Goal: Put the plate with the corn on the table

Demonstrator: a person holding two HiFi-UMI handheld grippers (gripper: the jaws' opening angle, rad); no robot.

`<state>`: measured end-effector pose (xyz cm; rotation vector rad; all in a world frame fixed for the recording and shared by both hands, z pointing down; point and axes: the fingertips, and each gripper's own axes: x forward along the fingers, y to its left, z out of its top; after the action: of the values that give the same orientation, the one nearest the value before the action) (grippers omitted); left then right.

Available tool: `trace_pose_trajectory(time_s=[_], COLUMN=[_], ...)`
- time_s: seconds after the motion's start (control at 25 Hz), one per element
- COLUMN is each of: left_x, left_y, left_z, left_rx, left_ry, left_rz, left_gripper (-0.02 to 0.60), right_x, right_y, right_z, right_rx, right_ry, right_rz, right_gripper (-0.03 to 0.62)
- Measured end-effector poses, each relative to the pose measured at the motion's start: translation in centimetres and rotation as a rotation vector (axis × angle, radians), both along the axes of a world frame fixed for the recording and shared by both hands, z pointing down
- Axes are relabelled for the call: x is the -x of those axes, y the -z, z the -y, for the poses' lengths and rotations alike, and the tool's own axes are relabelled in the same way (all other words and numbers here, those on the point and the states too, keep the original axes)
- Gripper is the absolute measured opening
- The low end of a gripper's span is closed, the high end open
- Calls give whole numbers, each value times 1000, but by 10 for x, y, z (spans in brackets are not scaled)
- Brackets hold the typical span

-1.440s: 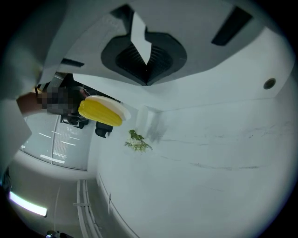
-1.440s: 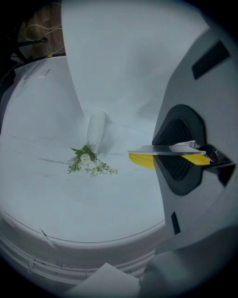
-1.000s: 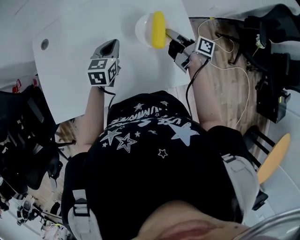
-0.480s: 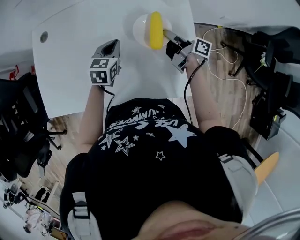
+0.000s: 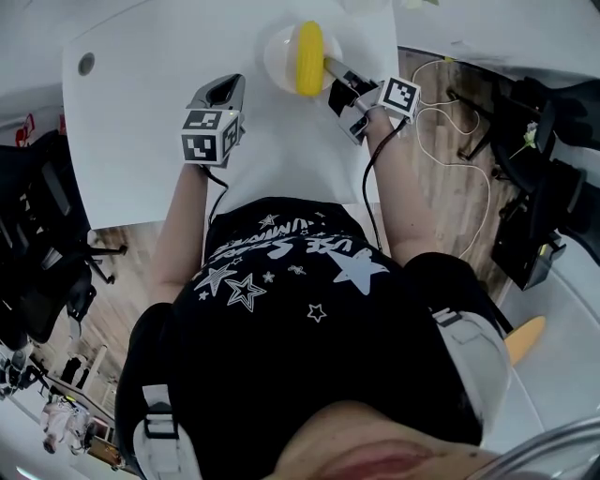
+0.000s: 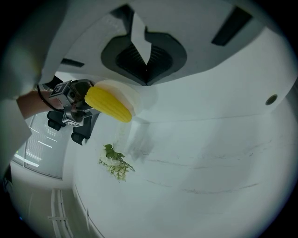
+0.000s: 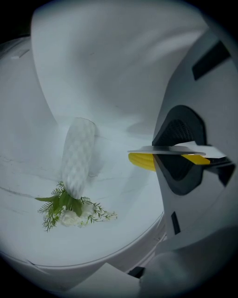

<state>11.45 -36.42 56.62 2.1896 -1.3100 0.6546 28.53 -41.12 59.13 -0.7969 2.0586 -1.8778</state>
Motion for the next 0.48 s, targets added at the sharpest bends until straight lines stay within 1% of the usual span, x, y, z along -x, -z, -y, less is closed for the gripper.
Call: trace_pose_trajectory(time_s=[0.16, 0.48], left_x=[-1, -2], left_y=[-6, -17], left_z=[8, 13], left_rx=[14, 34], left_ry=[-5, -8], left_rz=[-2, -25], left_gripper=[6, 6], right_x=[1, 3], right_y=[-11, -19], right_z=[3, 11], right_rx=[32, 93], right_ry=[-3, -31], right_rz=[-46, -49], right_gripper=[29, 29])
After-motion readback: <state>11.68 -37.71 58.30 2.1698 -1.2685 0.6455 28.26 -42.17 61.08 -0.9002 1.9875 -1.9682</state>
